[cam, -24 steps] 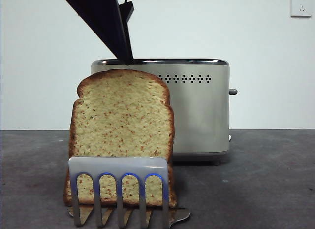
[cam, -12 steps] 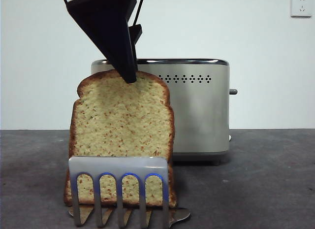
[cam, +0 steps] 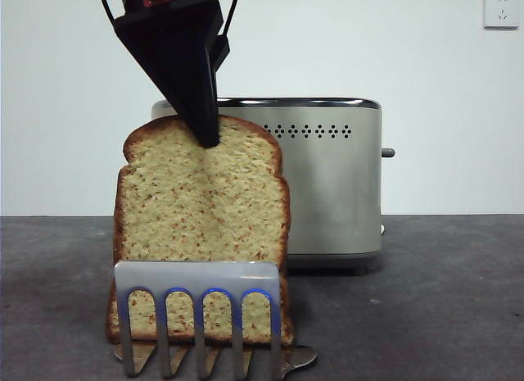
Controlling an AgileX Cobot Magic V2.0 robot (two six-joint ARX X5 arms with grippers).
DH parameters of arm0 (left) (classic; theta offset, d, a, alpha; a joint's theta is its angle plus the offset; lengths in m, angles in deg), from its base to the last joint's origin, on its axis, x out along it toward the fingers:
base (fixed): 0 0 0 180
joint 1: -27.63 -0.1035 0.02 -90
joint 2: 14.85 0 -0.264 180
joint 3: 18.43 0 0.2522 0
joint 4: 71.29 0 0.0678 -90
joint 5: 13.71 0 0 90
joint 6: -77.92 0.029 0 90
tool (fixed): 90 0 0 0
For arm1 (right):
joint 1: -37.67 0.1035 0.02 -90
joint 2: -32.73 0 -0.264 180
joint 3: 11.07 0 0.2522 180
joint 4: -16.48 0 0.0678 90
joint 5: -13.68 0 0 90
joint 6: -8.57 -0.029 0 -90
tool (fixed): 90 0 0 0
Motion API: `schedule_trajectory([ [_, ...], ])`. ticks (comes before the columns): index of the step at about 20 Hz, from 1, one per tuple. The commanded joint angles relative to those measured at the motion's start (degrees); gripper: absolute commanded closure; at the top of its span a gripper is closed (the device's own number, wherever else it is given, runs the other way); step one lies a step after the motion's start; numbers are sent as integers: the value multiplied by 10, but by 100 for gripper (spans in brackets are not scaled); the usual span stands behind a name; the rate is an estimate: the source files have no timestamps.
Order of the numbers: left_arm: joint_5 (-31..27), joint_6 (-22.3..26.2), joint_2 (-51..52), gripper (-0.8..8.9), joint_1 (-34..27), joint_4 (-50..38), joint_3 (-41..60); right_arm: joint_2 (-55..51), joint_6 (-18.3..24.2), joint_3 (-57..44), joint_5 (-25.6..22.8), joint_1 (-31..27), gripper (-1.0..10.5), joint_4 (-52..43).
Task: Pick up a slice of bread from the rack,put the bread on the toaster,press the button
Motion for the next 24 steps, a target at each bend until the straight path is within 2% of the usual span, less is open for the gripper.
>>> schedule_trajectory([
  [1, 2, 10, -5, 823, 1, -1, 2, -1, 5, 2, 2, 0, 946, -1],
  [6, 2, 10, 21, 823, 2, -3, 2, -1, 5, 2, 2, 0, 946, -1],
  [16, -4, 21, 169, 823, 21, 20, -10, -1, 2, 2, 2, 0, 946, -1],
  [20, -57, 28, 169, 824, 24, 66, -100, -1, 0, 2, 2, 0, 946, -1],
  [24, -68, 43, 129, 824, 24, 85, -243, -1, 0, 2, 2, 0, 946, -1],
])
